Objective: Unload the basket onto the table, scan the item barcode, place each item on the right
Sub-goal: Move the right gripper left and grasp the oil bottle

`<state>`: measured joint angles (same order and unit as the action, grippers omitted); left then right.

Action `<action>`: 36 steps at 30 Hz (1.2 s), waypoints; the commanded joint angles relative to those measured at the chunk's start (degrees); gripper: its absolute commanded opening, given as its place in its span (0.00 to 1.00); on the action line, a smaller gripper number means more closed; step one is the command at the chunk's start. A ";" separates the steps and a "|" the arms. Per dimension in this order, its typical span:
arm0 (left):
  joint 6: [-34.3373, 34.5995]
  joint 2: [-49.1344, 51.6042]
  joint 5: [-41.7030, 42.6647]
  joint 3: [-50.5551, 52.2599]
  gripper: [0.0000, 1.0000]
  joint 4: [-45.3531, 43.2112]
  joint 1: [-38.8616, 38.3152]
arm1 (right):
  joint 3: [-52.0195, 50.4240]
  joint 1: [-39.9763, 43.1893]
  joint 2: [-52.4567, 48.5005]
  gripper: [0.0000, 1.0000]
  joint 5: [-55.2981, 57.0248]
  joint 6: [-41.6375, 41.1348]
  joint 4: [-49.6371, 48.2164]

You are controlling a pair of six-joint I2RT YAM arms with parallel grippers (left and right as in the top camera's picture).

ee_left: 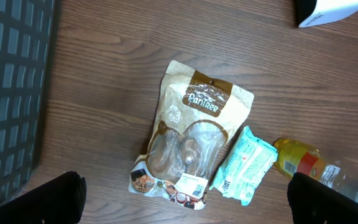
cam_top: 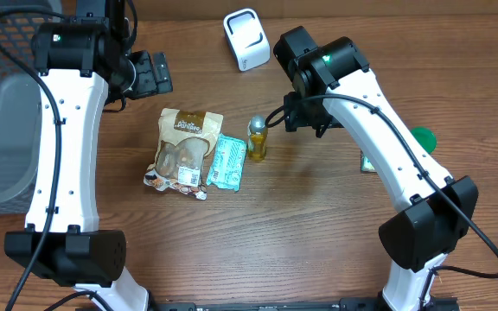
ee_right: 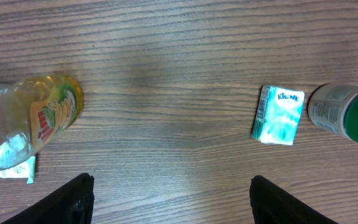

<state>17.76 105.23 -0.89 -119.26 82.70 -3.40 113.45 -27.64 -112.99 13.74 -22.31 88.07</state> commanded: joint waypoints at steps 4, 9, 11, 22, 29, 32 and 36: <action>-0.63 0.09 0.28 -0.85 1.00 -0.22 -0.37 | 0.04 -0.07 3.76 0.77 0.13 -0.44 -1.68; -0.63 0.09 0.28 -0.85 0.99 -0.22 -0.37 | 0.04 -0.07 6.27 0.77 -2.99 -0.42 -5.05; -0.63 0.09 0.28 -0.85 0.99 -0.20 -0.37 | 0.04 -0.07 6.56 0.77 -6.03 -0.33 -6.25; -0.63 0.09 0.28 -0.85 0.99 -0.20 -0.37 | 0.00 -0.04 6.51 1.00 -11.41 -0.24 -7.85; -0.63 0.09 0.28 -0.85 0.99 -0.22 -0.37 | -2.10 -0.39 6.51 1.00 -12.66 -0.48 -10.05; -0.63 0.09 0.28 -0.85 0.99 -0.22 -0.37 | -4.52 -1.25 6.47 1.00 -13.66 -0.48 -12.63; -0.63 0.09 0.28 -0.85 1.00 -0.22 -0.37 | -9.18 -2.86 6.47 1.00 -13.86 -0.44 -18.60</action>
<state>17.76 105.23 -0.89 -119.26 82.70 -3.40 106.37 -29.08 -107.90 0.64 -22.48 71.29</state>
